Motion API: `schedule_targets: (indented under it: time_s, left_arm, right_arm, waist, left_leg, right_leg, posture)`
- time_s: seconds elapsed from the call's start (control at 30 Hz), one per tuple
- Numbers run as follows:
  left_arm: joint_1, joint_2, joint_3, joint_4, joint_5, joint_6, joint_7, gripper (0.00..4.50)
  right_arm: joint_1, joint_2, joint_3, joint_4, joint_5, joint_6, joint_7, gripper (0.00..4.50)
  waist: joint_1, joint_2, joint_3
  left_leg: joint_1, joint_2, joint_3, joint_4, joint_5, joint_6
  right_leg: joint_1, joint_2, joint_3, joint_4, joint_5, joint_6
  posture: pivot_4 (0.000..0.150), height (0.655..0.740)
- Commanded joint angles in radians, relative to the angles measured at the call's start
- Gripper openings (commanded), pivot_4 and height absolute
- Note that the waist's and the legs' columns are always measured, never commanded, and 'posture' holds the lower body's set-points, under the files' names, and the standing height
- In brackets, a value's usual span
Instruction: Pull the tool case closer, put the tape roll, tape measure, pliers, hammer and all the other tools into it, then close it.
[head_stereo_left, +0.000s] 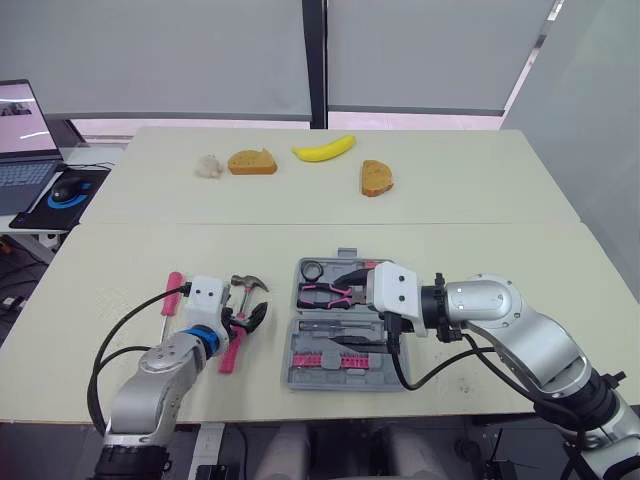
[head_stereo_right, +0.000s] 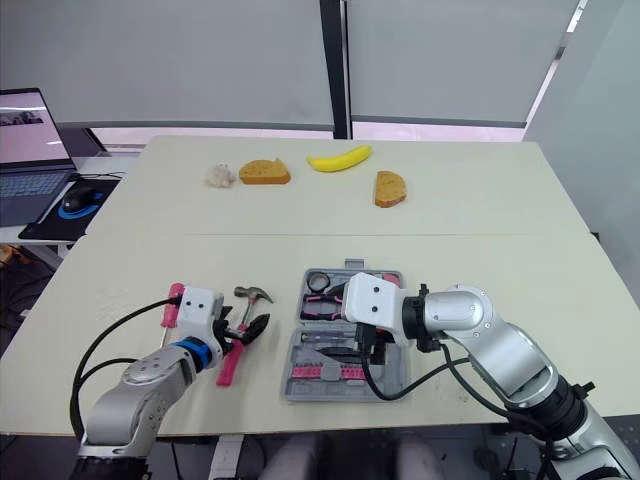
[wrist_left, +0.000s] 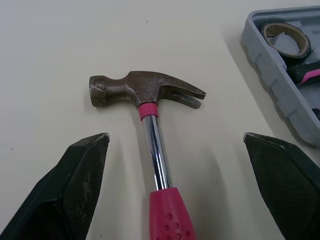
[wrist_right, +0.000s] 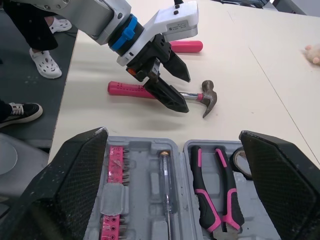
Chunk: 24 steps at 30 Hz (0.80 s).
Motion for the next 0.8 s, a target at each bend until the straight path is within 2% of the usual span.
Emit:
schedule_targets:
  time_s: [0.03,0.17,0.63,0.67,0.8]
  left_arm:
    - [-0.034,-0.027,-0.01,0.047,0.037,-0.034,0.018,4.48]
    - [-0.064,-0.065,0.003,0.105,0.046,-0.03,0.04,4.48]
    - [-0.034,-0.079,0.02,0.084,0.063,0.016,0.049,0.21]
    - [-0.032,-0.08,0.028,0.08,0.063,0.014,0.052,0.08]
    - [-0.019,-0.069,0.054,0.048,0.062,-0.004,0.046,0.08]
  right_arm:
    - [-0.009,-0.005,-0.02,-0.025,0.0,-0.008,-0.003,4.5]
    - [-0.003,-0.009,-0.02,-0.03,-0.004,-0.007,-0.004,4.5]
    - [0.022,-0.016,-0.017,-0.032,-0.018,-0.021,-0.014,4.5]
    - [0.023,-0.016,-0.017,-0.031,-0.02,-0.023,-0.016,4.5]
    - [0.025,-0.014,-0.018,-0.026,-0.03,-0.028,-0.025,4.5]
  waist:
    - [0.0,0.0,0.0]
    - [0.0,0.0,0.0]
    - [0.0,0.001,-0.001]
    - [0.0,0.001,-0.001]
    - [-0.002,0.001,-0.001]
  left_leg:
    - [0.0,0.0,0.0,0.0,0.0,0.0]
    - [0.0,0.0,0.0,0.0,0.0,0.0]
    - [0.0,0.0,0.0,0.0,0.0,0.0]
    - [0.0,0.0,0.0,0.0,0.0,0.0]
    - [0.0,0.0,0.0,0.0,0.0,0.0]
  right_leg:
    - [0.0,0.0,0.0,0.0,0.0,0.0]
    - [0.0,0.0,0.0,0.0,0.0,0.0]
    - [0.0,0.0,0.0,0.0,0.0,0.0]
    - [0.0,0.0,0.0,0.0,0.0,0.0]
    - [0.0,0.0,0.0,0.0,0.0,0.0]
  posture:
    - [0.15,0.74]
    - [0.15,0.74]
    - [0.15,0.74]
    - [0.15,0.74]
    - [0.15,0.74]
